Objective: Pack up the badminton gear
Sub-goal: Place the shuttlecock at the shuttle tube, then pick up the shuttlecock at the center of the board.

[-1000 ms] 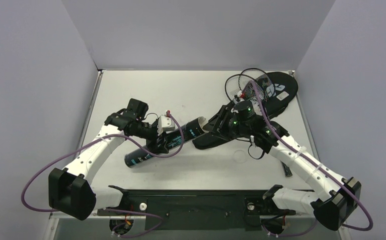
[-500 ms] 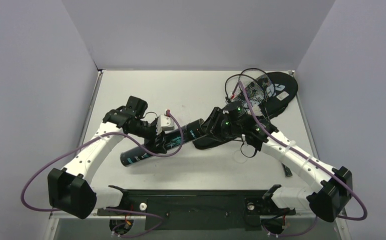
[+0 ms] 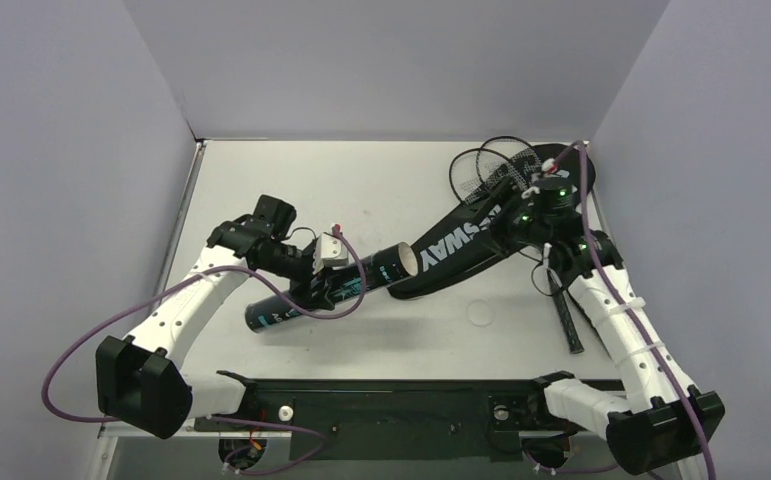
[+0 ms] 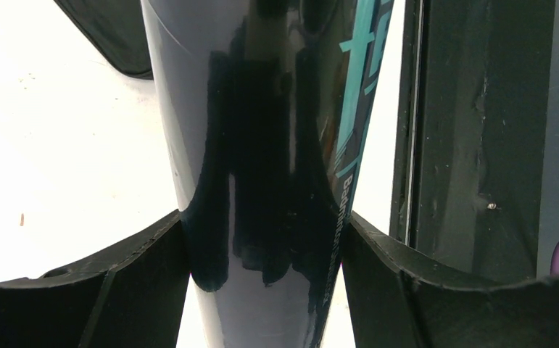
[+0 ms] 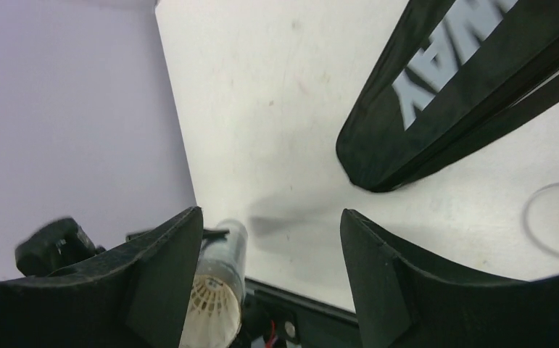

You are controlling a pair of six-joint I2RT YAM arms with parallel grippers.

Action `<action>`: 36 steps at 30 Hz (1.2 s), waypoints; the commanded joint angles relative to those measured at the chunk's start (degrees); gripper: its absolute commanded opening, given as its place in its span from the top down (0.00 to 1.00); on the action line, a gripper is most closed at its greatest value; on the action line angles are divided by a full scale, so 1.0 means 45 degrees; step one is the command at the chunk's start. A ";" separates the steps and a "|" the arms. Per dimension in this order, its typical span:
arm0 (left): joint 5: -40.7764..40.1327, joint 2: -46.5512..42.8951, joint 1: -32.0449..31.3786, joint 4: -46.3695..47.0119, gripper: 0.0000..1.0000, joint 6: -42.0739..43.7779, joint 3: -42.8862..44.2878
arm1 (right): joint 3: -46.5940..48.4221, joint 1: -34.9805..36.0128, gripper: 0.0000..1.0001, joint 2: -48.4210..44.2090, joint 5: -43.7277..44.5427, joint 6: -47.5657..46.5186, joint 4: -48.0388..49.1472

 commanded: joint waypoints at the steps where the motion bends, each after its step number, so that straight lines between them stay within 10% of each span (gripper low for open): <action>1: 0.0556 -0.0346 -0.0052 0.0127 0.91 0.0495 -0.0134 | 0.0977 -0.1920 0.35 -0.0209 -0.0301 -0.1133 -0.1220; 13: 0.0013 -0.0468 -0.0069 0.0323 0.92 0.0297 -0.0455 | 0.3472 -0.5110 0.34 0.4725 0.3570 -0.3758 -0.2514; 36: -0.0316 -0.0610 -0.0189 0.0873 0.91 -0.0328 -0.0716 | 0.5804 -0.5094 0.47 0.9944 0.3210 -0.4789 -0.1362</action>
